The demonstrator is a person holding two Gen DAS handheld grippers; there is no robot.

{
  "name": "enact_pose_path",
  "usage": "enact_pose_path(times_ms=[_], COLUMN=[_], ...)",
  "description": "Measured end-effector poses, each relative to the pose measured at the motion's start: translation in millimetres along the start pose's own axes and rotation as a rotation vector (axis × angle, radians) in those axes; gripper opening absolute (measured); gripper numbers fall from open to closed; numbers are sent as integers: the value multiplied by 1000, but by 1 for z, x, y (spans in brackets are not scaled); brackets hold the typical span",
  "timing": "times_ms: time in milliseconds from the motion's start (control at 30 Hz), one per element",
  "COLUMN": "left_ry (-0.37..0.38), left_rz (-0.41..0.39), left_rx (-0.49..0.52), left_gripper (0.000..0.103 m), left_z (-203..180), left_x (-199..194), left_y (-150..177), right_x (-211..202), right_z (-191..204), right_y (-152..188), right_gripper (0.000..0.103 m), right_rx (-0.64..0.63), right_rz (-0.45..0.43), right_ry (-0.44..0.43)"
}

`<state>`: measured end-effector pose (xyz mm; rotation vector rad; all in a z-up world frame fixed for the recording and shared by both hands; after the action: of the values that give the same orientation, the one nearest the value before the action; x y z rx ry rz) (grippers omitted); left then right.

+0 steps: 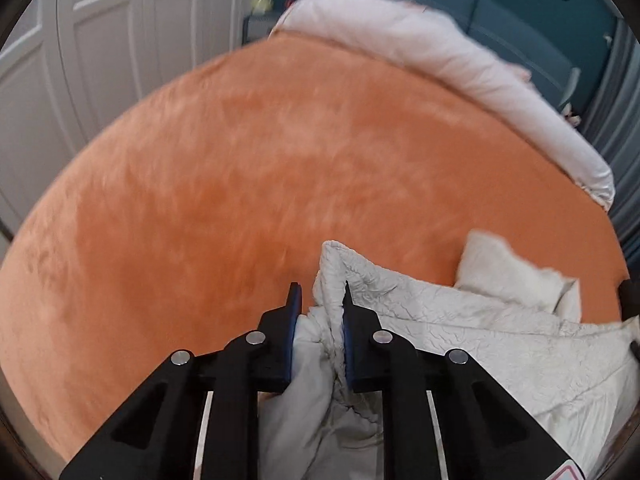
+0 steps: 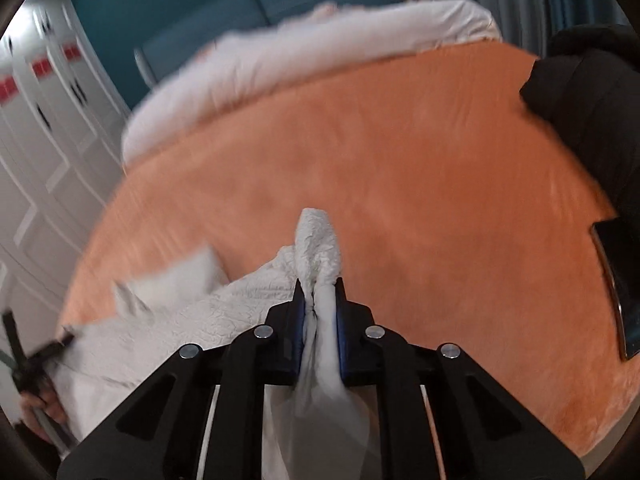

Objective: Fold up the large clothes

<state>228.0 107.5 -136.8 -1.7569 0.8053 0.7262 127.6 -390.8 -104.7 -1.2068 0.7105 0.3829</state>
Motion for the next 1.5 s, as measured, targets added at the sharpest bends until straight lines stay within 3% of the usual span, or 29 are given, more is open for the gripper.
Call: enact_pose_path(times_ms=[67, 133, 167, 267, 367, 467, 533, 633, 700, 733, 767, 833, 867, 900, 967, 1033, 1100, 1133, 1167, 1233, 1333, 1367, 1433, 1500], left_ry=[-73, -157, -192, -241, -221, -189, -170, -80, 21, 64, 80, 25, 12, 27, 38, -17, -82, -82, -78, 1, 123, 131, 48, -23], left_rz=[-11, 21, 41, 26, 21, -40, -92, -121, -80, -37, -6, 46, 40, 25, 32, 1, -19, -20, -24, -42, 13, 37, 69, 90], left_rx=[69, 134, 140, 106, 84, 74, 77, 104, 125, 139, 151, 228, 259, 270, 247, 243, 226, 201, 175, 170, 245, 278, 353, 309], left_gripper=[16, 22, 24, 31, 39, 40, 43, 43, 46, 48, 48, 51, 53, 59, 60, 60, 59, 55, 52, 52, 59, 61, 61, 65], left_z=[-4, 0, 6, 13, 19, 22, 19, -12, -45, -59, -66, -68, -62, -52, -32, -7, 13, 17, 18, -2, -48, -56, -49, -8], left_x=[16, 43, 55, 65, 58, 18, -15, -60, -73, -70, -65, -42, -34, -32, -39, -50, -62, -71, -82, -112, -133, -129, -111, -96], left_y=[4, 18, 28, 31, 27, 20, 16, 24, 47, 63, 75, 106, 114, 116, 113, 104, 101, 102, 102, 112, 153, 165, 192, 197], right_x=[16, 69, 81, 80, 65, 7, -27, -35, -22, -16, -11, 4, 7, 3, -9, -30, -53, -67, -76, -89, -79, -74, -71, -67], right_z=[-6, -18, -22, -24, -26, -31, -5, 72, 140, 163, 180, 199, 193, 174, 125, 54, 15, 19, 32, 103, 216, 238, 240, 208], right_y=[9, 56, 69, 67, 60, 31, 20, 26, 48, 59, 69, 112, 119, 125, 121, 115, 114, 110, 107, 116, 171, 193, 218, 221], right_gripper=[12, 20, 24, 26, 36, 36, 36, 25, 16, 16, 16, 13, 11, 0, 0, 0, 0, 4, 4, 4, 3, 2, 1, 0], right_rx=[-3, -57, -49, -26, -15, -14, -74, -200, -280, -312, -348, -471, -486, -474, -378, -235, -205, -223, -249, -342, -512, -575, -664, -590], right_rz=[35, 200, 214, 213, 202, 69, 3, 40, 117, 142, 164, 243, 240, 226, 230, 229, 222, 197, 177, 164, 249, 272, 267, 289], right_ry=[26, 102, 101, 90, 111, 140, 117, -37, -190, -228, -243, -221, -210, -204, -165, -30, 92, 100, 93, -54, -277, -302, -257, -254])
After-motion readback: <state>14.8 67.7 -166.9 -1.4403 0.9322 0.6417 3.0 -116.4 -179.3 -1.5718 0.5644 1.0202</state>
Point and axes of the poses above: each gripper's, at about its wrist camera, not at the fingertips, and x roughly the way its jaws point, z to its left, y to its underside, the point moved 10 cm from there along x, roughly the way its jaws point, and after that the axes turned 12 degrees about -x, right-handed, at the moved point
